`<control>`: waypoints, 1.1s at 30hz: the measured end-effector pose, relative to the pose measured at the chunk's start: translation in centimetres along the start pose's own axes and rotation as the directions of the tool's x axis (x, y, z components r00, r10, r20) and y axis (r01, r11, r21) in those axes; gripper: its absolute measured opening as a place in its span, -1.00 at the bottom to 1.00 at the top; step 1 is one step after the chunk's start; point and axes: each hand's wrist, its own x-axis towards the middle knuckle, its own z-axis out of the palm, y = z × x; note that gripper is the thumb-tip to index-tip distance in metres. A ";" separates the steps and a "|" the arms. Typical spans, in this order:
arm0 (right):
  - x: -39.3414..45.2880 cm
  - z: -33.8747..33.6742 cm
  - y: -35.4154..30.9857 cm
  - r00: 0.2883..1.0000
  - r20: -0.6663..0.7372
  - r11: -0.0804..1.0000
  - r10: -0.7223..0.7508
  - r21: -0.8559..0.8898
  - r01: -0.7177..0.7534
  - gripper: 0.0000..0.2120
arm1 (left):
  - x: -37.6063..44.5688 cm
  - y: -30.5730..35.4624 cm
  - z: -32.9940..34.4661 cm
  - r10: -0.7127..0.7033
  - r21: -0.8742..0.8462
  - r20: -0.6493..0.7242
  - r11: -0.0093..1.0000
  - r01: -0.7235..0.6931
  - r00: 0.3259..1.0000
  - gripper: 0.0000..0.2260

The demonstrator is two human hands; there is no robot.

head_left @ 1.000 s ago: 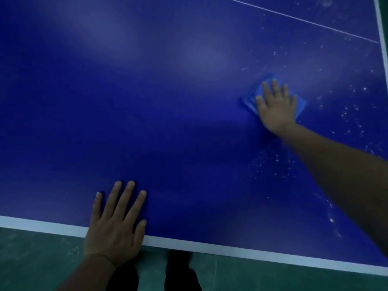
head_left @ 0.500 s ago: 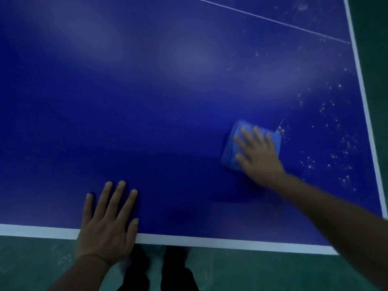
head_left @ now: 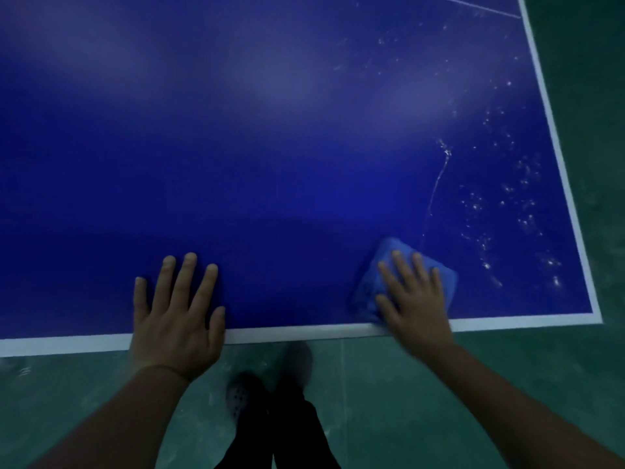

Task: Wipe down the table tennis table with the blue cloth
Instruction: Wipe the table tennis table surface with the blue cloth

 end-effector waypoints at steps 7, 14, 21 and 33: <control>3.4 -1.7 2.1 0.619 -0.045 0.615 0.784 0.195 -0.764 -0.41 | 0.0 0.0 0.4 -0.008 -0.009 -0.010 1.000 0.008 1.000 -0.40; 1.3 1.0 -11.4 0.999 -0.048 1.000 -0.003 0.019 0.004 -0.43 | -0.4 0.0 0.5 -0.021 -0.024 -0.044 1.000 0.020 0.999 -0.39; 0.2 -1.8 5.1 0.610 0.055 0.596 0.790 0.160 -0.787 -0.42 | -0.1 0.1 0.7 -0.018 -0.023 -0.043 1.000 0.017 0.999 -0.41; 4.8 -0.3 -11.4 0.992 -0.042 0.991 0.118 0.067 -0.115 -0.42 | -0.2 0.5 -0.1 -0.017 -0.021 -0.031 1.000 0.016 0.999 -0.40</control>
